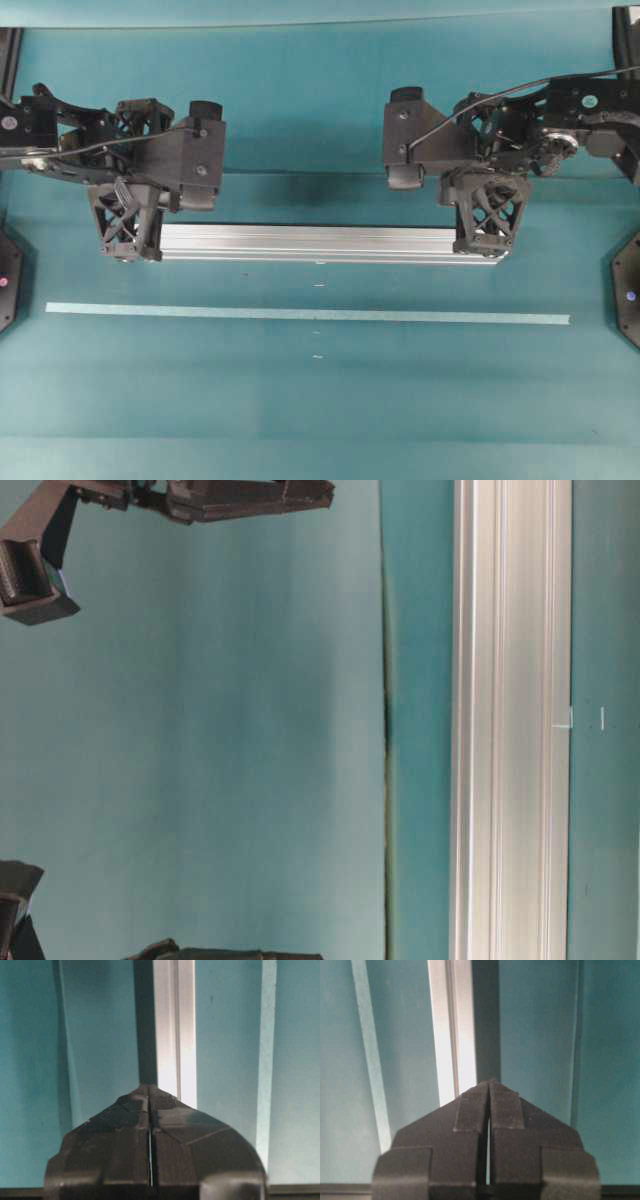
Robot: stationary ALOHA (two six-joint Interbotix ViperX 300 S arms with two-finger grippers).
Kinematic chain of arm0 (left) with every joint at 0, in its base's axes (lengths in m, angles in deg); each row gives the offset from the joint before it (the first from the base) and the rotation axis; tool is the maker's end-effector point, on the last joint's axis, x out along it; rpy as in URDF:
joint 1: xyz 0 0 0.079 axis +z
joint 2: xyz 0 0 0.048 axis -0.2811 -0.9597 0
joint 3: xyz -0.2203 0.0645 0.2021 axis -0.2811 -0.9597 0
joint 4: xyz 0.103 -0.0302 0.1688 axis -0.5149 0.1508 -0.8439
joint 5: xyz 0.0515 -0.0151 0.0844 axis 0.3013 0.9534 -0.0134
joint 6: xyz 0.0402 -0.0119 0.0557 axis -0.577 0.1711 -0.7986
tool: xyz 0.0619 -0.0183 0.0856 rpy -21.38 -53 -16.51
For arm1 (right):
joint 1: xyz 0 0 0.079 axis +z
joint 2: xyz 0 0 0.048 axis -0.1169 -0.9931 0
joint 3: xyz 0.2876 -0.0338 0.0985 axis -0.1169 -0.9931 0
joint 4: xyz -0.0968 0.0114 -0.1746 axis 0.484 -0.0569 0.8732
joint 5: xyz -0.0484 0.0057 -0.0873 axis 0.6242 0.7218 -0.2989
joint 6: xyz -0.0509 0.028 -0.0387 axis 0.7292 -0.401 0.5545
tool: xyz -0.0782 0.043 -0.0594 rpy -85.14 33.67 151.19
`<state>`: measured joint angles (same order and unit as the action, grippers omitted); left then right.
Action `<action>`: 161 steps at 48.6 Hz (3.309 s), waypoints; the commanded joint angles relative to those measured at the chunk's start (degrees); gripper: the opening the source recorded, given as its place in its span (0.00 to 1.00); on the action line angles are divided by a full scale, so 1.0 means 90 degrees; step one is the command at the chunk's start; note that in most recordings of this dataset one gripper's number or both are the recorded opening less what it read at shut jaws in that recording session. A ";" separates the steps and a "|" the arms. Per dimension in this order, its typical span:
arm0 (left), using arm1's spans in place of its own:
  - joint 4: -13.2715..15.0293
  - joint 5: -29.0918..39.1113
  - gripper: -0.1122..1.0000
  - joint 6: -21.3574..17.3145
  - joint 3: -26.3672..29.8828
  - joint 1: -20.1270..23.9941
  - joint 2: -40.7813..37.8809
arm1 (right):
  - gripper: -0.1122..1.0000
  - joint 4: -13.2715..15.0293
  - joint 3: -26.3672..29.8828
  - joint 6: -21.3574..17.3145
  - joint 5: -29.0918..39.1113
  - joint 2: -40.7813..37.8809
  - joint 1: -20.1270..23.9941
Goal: Lift the metal rail with both hands and move it towards you.
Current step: 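Lower both open grippers around the rail near each end, then close both grippers on the silver rail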
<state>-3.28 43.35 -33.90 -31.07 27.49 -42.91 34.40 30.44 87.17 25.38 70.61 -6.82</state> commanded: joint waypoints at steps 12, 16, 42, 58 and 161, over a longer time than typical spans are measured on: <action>-0.0020 -0.0049 0.25 0.0127 0.0029 0.0020 -0.0098 | 0.24 -0.0039 -0.0049 0.0020 -0.0332 -0.0029 0.0020; -0.0020 -0.0068 0.42 0.0244 0.0020 0.0020 -0.0137 | 0.39 -0.0039 -0.0098 0.0010 -0.0381 -0.0049 0.0000; -0.0010 -0.0723 0.98 0.0342 -0.0303 0.0010 -0.0322 | 1.00 0.0078 -0.0605 -0.0205 -0.1211 -0.0059 0.0166; -0.0020 -0.1582 0.98 0.0537 -0.0723 0.0020 -0.0781 | 1.00 -0.0020 -0.0986 -0.0225 -0.1865 -0.0361 0.0400; -0.0010 -0.3076 0.38 0.0508 -0.1064 -0.0039 -0.1992 | 0.46 -0.0137 -0.1572 -0.0205 -0.2842 -0.1299 0.0381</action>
<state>-3.28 15.93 -29.59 -41.18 26.96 -61.55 33.35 15.94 85.33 -0.11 59.10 -3.22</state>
